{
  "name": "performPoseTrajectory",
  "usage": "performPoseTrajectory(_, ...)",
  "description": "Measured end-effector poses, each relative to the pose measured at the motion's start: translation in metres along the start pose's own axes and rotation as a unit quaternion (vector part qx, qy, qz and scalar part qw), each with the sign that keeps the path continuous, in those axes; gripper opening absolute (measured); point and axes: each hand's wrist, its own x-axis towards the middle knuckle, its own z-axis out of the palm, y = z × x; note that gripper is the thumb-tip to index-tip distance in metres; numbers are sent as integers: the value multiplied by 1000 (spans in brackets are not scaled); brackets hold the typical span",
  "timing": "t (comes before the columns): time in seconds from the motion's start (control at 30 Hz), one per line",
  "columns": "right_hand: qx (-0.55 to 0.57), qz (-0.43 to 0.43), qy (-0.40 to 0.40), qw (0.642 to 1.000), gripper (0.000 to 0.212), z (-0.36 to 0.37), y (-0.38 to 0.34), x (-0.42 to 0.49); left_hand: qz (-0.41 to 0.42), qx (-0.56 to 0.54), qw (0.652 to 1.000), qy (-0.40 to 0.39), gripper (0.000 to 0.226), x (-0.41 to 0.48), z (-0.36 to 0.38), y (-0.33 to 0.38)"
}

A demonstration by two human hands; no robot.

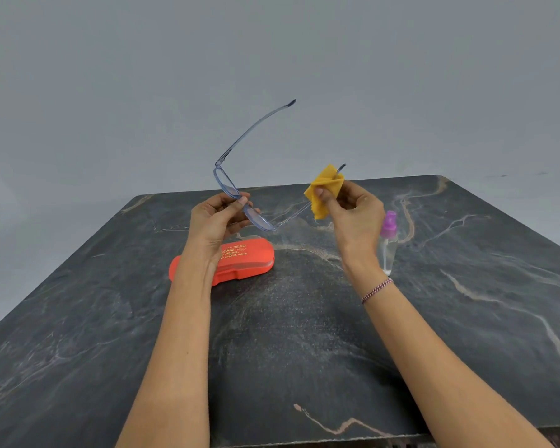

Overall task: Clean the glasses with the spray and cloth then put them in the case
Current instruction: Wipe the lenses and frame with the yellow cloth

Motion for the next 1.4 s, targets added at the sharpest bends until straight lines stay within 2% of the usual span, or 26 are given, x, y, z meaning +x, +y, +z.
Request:
performPoseTrajectory(0.27, -20, -75, 11, 997, 18, -5, -9, 3, -11, 25, 1000, 9, 7, 3, -13, 0)
performPoseTrajectory(0.47, 7, -133, 55, 989, 8, -10, -16, 2, 7, 5, 999, 35, 6, 5, -13, -3)
performPoseTrajectory(0.57, -60, -199, 43, 977, 3, -7, -14, -3, 23, -12, 999, 48, 5, 5, -9, -5)
performPoseTrajectory(0.63, -118, -221, 35, 967, 10, 0, -12, -4, 35, -18, 998, 50, 5, 5, -6, -7)
performPoseTrajectory(0.7, -132, -186, 0, 974, 12, 9, -16, -5, 45, -22, 998, 44, 6, 5, 0, -9)
performPoseTrajectory(0.77, -105, -104, -53, 988, 16, 20, -21, -1, 51, -16, 998, 33, 8, 3, 7, -12)
performPoseTrajectory(0.87, -82, -17, -86, 993, 28, 36, -23, 7, 59, 2, 998, 25, 6, 1, 14, -16)
performPoseTrajectory(0.97, -6, 67, -132, 989, 10, 50, -23, 11, 65, 14, 997, 29, 9, 0, 19, -18)
performPoseTrajectory(1.03, 21, 106, -166, 980, 10, 59, -23, 11, 64, 18, 997, 34, 5, 0, 21, -20)
performPoseTrajectory(1.1, 7, 106, -177, 978, 8, 68, -22, 13, 66, 32, 997, 40, 10, 0, 22, -22)
performPoseTrajectory(1.17, -20, 100, -158, 982, 32, 74, -20, 17, 71, 47, 995, 44, 13, 0, 23, -24)
performPoseTrajectory(1.23, -26, 84, -126, 988, 42, 77, -21, 17, 75, 60, 994, 45, 17, -1, 24, -24)
performPoseTrajectory(1.3, -23, 71, -106, 992, 40, 78, -19, 17, 81, 71, 993, 43, 20, -2, 25, -25)
performPoseTrajectory(1.4, -11, 75, -90, 993, 23, 81, -15, 15, 88, 81, 992, 42, 19, -2, 25, -24)
